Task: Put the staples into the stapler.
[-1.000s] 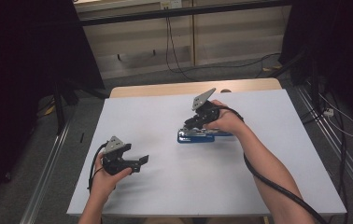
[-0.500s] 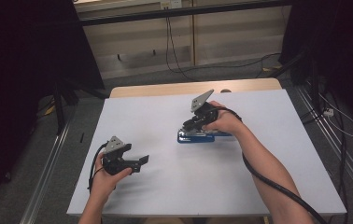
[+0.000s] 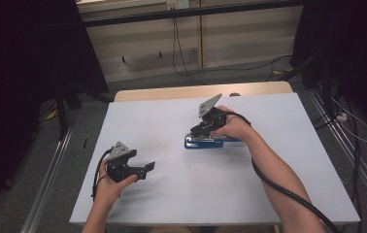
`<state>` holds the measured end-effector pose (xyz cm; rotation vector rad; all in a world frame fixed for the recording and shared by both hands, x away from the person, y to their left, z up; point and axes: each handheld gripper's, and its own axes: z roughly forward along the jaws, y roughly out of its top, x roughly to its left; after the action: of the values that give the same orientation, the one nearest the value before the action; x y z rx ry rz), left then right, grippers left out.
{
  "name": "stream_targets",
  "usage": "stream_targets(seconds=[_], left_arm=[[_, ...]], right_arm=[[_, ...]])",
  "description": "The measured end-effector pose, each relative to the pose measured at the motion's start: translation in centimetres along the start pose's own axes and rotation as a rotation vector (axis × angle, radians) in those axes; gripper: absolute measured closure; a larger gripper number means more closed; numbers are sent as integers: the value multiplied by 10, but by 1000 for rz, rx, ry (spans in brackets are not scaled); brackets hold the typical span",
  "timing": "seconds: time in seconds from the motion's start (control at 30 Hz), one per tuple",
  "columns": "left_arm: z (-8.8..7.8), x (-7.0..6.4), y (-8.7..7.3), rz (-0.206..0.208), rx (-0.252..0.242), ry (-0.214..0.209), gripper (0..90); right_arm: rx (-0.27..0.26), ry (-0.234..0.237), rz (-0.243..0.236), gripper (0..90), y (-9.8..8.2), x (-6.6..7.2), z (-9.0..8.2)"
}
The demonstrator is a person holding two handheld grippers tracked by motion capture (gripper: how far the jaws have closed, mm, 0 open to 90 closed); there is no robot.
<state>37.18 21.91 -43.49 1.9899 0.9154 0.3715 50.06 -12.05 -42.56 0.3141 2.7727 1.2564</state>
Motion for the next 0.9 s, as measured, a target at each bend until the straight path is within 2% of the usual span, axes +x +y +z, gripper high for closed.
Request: stream_targets(seconds=[0.27,0.9], left_arm=[[0,0,0,-1,-1,0,100],[0,0,0,-6,2,1,100]], right_arm=[[8,8,-10,799,-2,0,3],[14,9,4,799,-1,0,8]])
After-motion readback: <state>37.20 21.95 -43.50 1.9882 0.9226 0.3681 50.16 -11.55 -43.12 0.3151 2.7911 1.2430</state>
